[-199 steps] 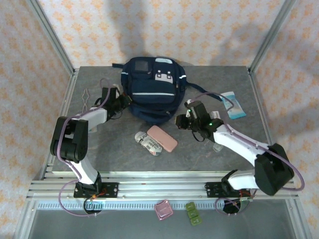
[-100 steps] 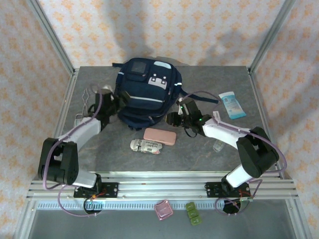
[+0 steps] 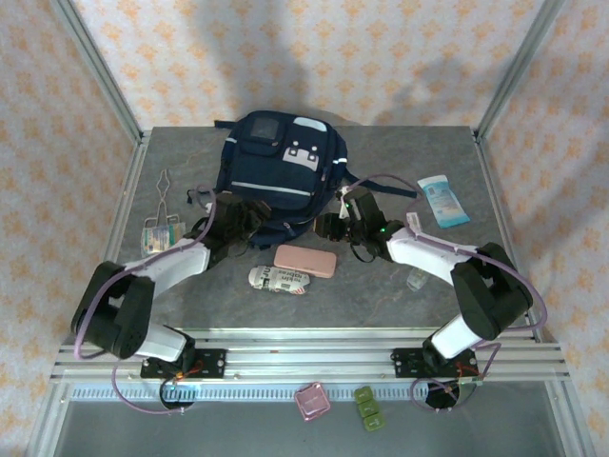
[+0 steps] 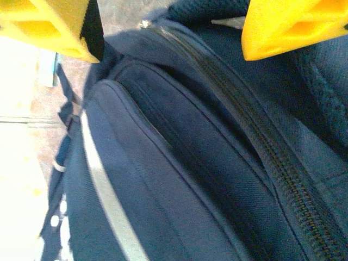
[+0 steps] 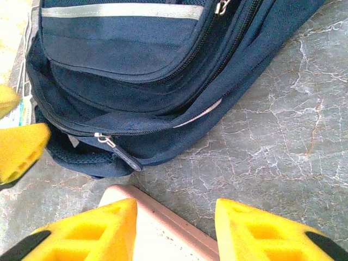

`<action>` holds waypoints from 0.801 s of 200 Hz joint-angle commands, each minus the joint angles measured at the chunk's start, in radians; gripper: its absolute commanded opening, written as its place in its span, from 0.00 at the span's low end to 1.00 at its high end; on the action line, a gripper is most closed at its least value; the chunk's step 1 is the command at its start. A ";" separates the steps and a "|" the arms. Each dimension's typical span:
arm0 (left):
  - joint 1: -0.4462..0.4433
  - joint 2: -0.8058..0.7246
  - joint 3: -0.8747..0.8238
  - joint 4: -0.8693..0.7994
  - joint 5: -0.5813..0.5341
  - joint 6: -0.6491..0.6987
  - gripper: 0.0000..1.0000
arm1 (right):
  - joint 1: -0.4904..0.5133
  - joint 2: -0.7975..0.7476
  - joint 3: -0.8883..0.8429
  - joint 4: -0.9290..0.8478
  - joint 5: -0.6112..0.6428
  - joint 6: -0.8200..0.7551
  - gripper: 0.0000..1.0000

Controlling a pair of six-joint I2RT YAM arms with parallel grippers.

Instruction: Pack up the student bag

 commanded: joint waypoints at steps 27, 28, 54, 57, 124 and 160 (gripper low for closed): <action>0.000 0.152 0.083 -0.010 -0.068 -0.015 0.63 | 0.066 0.056 0.059 -0.018 0.015 -0.053 0.48; -0.001 0.155 0.084 -0.011 -0.068 -0.015 0.62 | 0.067 0.058 0.061 -0.019 0.016 -0.055 0.48; 0.021 0.249 0.115 -0.013 -0.030 0.001 0.28 | 0.112 0.135 0.106 -0.006 0.045 -0.096 0.49; 0.024 0.258 0.114 -0.006 -0.020 0.001 0.23 | 0.118 0.142 0.109 -0.002 0.051 -0.102 0.49; 0.045 0.264 0.084 0.062 0.070 0.001 0.00 | 0.127 0.294 0.226 0.050 0.061 -0.142 0.50; 0.048 0.263 0.086 0.077 0.095 0.001 0.00 | 0.108 0.345 0.295 0.030 0.049 -0.114 0.50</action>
